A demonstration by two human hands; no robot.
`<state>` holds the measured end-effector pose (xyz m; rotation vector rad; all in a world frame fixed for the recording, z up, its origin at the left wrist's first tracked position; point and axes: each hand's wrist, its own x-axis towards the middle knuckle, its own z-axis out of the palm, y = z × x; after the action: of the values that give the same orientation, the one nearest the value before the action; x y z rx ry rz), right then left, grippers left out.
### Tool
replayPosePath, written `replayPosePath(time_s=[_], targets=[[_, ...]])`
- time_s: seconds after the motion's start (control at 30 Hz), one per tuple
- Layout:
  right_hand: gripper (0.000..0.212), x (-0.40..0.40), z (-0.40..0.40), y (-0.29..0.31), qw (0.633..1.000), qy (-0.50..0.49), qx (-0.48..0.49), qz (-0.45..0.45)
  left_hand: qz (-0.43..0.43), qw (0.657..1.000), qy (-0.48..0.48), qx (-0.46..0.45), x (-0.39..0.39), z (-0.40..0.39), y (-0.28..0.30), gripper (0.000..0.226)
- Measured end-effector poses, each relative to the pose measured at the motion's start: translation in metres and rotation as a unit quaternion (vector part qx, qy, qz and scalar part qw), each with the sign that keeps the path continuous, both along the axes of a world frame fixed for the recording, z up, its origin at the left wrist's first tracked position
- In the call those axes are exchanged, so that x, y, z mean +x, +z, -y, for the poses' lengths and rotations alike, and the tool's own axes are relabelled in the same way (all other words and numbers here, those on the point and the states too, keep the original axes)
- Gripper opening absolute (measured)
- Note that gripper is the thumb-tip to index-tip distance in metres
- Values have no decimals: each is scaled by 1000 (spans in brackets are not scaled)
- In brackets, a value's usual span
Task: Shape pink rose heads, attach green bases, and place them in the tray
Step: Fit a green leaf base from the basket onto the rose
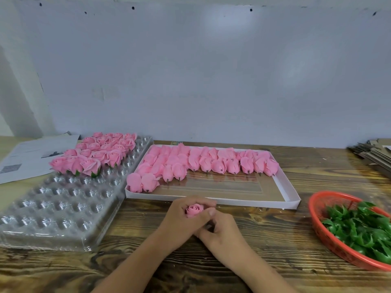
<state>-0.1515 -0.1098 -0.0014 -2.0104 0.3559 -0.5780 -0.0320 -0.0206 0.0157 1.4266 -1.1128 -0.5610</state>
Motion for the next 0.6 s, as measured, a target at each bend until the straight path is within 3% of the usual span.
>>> replayPosePath(time_s=[0.1, 0.23, 0.3, 0.4, 0.6], targets=[[32, -1, 2, 1, 999, -17, -16, 27, 10, 999, -11, 28, 2, 1, -2, 34], [20, -1, 4, 1, 997, -61, -21, 52, -7, 999, -17, 30, 2, 1, -3, 59], [23, 0, 4, 0, 996, -71, -35, 33, -23, 999, 27, -21, 3, 0, 0, 52], [29, 0, 3, -1, 995, -61, -78, -9, -53, 994, 62, -72, 3, -2, 5, 26], [29, -1, 1, -2, 988, -77, -129, -27, -54, 997, 29, -42, -3, 0, 2, 14]])
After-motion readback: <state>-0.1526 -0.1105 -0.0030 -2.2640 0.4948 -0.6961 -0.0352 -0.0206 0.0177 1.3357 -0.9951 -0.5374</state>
